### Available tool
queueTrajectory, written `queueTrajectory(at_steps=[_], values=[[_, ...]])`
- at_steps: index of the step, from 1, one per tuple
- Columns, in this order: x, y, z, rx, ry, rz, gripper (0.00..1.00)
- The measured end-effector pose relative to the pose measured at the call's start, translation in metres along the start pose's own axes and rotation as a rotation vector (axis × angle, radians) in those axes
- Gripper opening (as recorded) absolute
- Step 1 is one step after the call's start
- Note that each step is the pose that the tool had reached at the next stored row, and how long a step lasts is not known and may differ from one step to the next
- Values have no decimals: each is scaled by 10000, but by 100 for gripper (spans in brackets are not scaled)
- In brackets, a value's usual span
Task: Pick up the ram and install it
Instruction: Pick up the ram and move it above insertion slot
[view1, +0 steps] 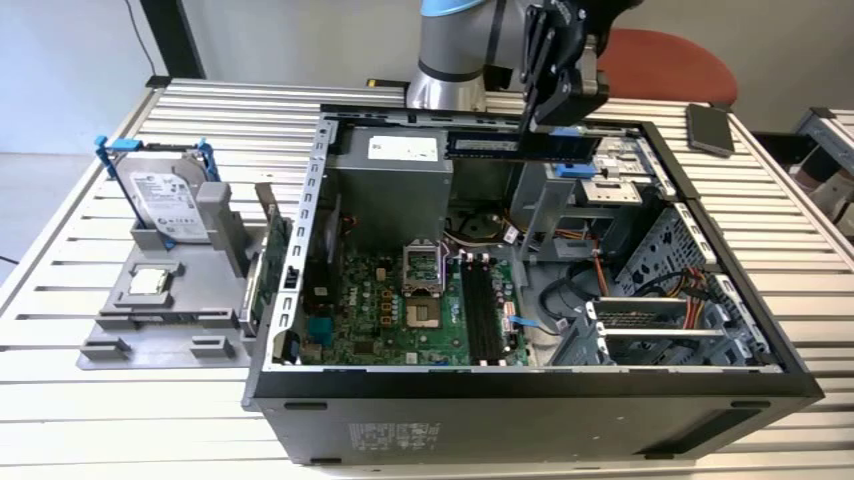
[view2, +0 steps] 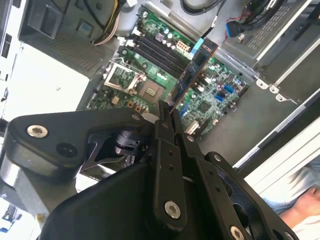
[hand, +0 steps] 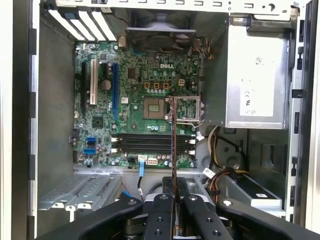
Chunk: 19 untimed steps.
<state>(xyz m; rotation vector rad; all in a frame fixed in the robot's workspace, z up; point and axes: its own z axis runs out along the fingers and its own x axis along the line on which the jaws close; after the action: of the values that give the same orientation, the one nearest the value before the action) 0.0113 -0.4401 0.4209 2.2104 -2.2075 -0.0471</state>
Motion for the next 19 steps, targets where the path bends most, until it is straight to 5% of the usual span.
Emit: queueTrajectory(at_steps=[7, 19], values=[[-21, -71, -2, 0, -1, 0, 0], [-21, -77, -2, 0, -1, 0, 0]])
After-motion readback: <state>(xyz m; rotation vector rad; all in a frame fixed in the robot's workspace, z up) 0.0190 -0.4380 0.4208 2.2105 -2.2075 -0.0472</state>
